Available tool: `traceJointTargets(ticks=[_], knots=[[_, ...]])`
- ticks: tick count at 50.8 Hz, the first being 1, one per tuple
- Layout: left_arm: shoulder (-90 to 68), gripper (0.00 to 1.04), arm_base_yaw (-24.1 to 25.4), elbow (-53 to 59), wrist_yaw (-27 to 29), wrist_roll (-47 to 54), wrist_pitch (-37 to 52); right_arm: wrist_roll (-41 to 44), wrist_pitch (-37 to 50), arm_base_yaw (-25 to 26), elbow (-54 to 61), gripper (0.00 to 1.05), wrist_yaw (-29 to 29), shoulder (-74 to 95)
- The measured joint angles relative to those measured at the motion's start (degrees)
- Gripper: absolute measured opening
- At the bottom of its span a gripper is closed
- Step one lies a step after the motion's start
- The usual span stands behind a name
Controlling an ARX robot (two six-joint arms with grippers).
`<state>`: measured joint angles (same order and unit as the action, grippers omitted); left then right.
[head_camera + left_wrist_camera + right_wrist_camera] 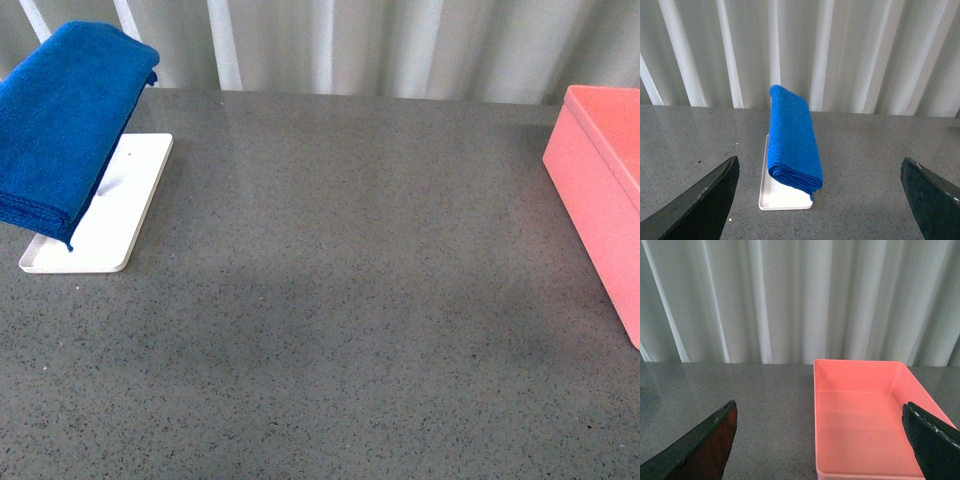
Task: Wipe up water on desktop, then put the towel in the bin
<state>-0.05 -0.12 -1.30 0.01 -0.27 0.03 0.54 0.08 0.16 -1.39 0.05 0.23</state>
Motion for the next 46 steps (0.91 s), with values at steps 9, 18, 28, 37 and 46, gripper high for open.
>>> traceJointTargets(ticks=[9,18,28,37,46], knots=[[0.0,0.98,0.0,0.02,0.0,0.0,0.0,-0.02,0.0,0.0,0.0,0.98,0.0,0.0],[0.0,0.98,0.0,0.02,0.0,0.0,0.0,-0.02,0.0,0.0,0.0,0.98,0.0,0.0],[0.0,0.98,0.0,0.02,0.0,0.0,0.0,-0.02,0.0,0.0,0.0,0.98,0.0,0.0],[0.0,0.98,0.0,0.02,0.0,0.0,0.0,-0.02,0.02,0.0,0.0,0.98,0.0,0.0],[0.0,0.98,0.0,0.02,0.0,0.0,0.0,-0.02,0.0,0.0,0.0,0.98,0.0,0.0]])
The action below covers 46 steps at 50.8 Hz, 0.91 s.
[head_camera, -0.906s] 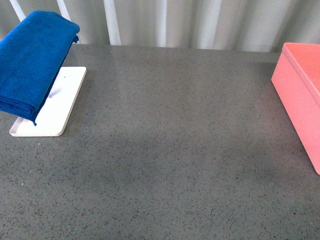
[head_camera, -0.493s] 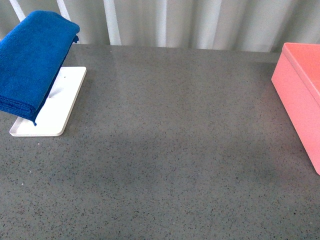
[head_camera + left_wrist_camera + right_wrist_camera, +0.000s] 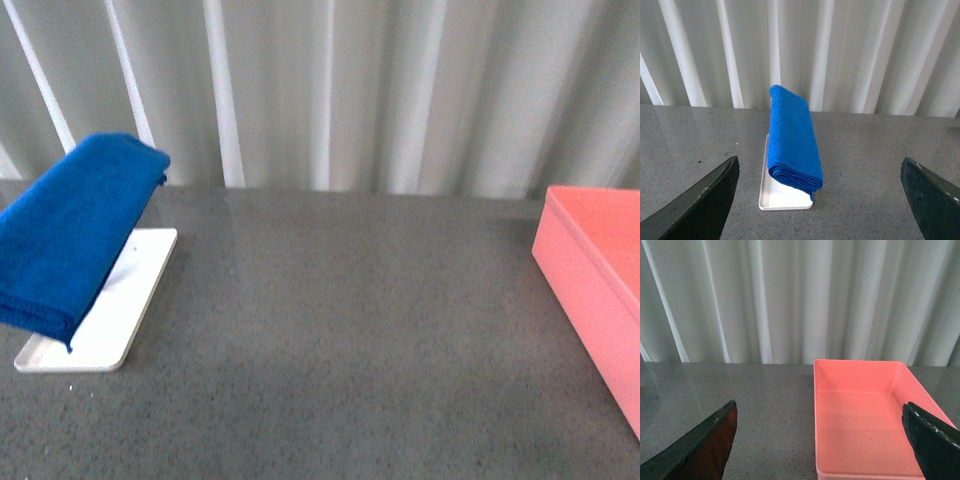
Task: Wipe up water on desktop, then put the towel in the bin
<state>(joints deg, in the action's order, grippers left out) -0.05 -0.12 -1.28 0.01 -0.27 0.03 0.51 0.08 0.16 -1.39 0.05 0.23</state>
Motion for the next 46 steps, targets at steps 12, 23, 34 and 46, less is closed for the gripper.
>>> traceJointTargets(ticks=[12,23,34,46], knots=[[0.0,0.98,0.0,0.0,0.0,0.0,0.0,0.02,0.0,0.0,0.0,0.98,0.0,0.0],[0.0,0.98,0.0,0.0,0.0,0.0,0.0,0.0,0.0,0.0,0.0,0.98,0.0,0.0],[0.0,0.98,0.0,0.0,0.0,0.0,0.0,0.0,0.0,0.0,0.0,0.98,-0.02,0.0],[-14.43,0.98,0.28,-6.12,0.68,-9.16,-11.41,0.0,0.0,0.0,0.0,0.98,-0.02,0.0]])
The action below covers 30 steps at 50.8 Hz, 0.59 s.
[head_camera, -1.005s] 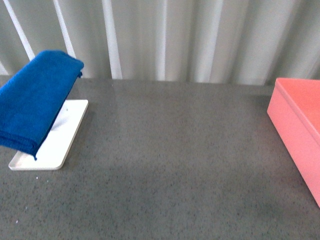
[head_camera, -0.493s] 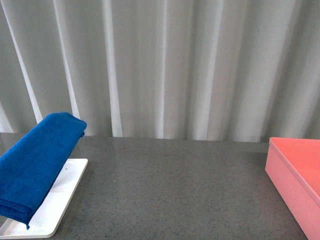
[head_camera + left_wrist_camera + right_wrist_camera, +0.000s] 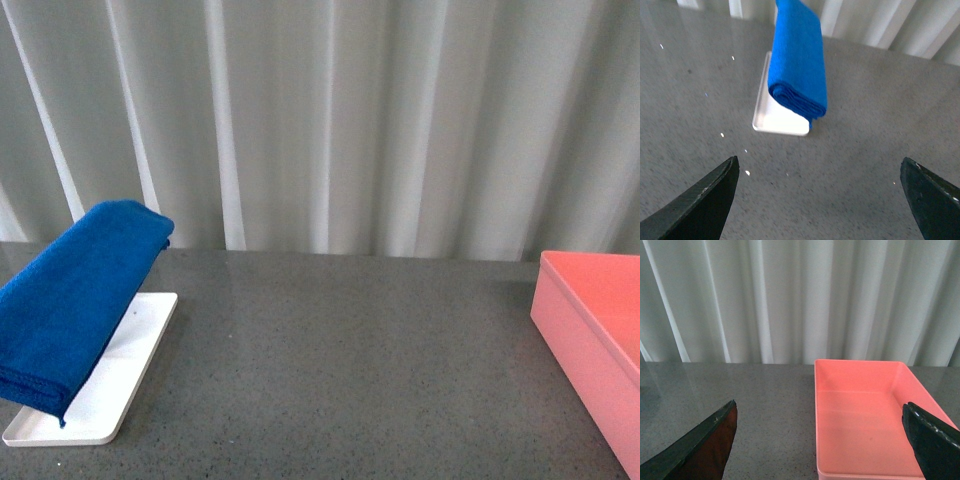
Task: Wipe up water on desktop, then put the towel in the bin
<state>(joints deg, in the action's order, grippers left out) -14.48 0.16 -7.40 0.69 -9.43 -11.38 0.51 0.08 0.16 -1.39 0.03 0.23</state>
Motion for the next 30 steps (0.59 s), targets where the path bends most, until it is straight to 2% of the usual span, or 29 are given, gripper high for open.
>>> traceJointTargets(ticks=[6,11,20,30], knots=[[-22.25,0.98,2.73,-9.03,-5.01,-0.55,18.34,0.0,0.02,0.0,0.0,0.98,0.02,0.0],[-38.18,0.98,3.48,-19.76,-7.76,1.6,24.72,0.0,0.0,0.0,0.0,0.98,0.02,0.0],[-62.58,0.98,1.68,-40.35,-9.44,11.45,20.31,0.0,0.02,0.0,0.0,0.98,0.02,0.0],[-79.17,0.98,0.31,-61.86,-4.68,17.9,6.56,0.0,0.02,0.0,0.0,0.98,0.02,0.0]])
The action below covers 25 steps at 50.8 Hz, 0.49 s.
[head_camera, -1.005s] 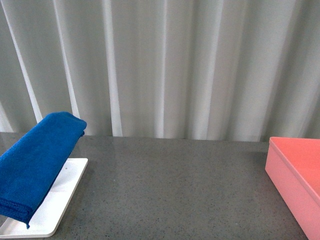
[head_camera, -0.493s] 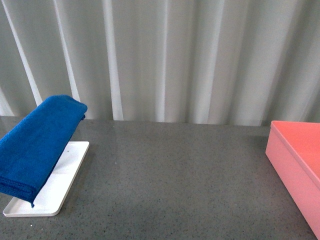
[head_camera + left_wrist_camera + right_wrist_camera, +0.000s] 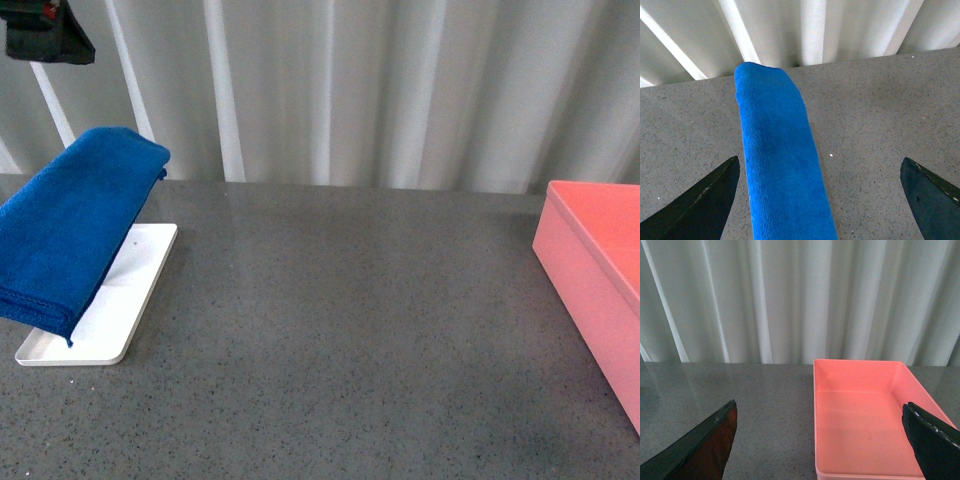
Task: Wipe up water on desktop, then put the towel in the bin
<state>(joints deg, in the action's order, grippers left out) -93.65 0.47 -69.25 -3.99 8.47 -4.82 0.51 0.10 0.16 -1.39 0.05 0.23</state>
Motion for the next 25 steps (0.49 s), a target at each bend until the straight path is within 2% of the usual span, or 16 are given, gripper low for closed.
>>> traceJointTargets(ticks=[9,16,25], knots=[[-9.33,0.98,-0.11,-10.64,-0.46,-0.57,-3.91,0.0,-0.02,0.0,0.0,0.98,0.0,0.0],[-15.12,0.98,0.07,-16.28,1.42,-1.9,-6.8,0.0,-0.02,0.0,0.0,0.98,0.0,0.0],[-20.31,0.98,0.33,-18.95,4.26,-1.05,-7.72,0.0,-0.02,0.0,0.0,0.98,0.0,0.0]])
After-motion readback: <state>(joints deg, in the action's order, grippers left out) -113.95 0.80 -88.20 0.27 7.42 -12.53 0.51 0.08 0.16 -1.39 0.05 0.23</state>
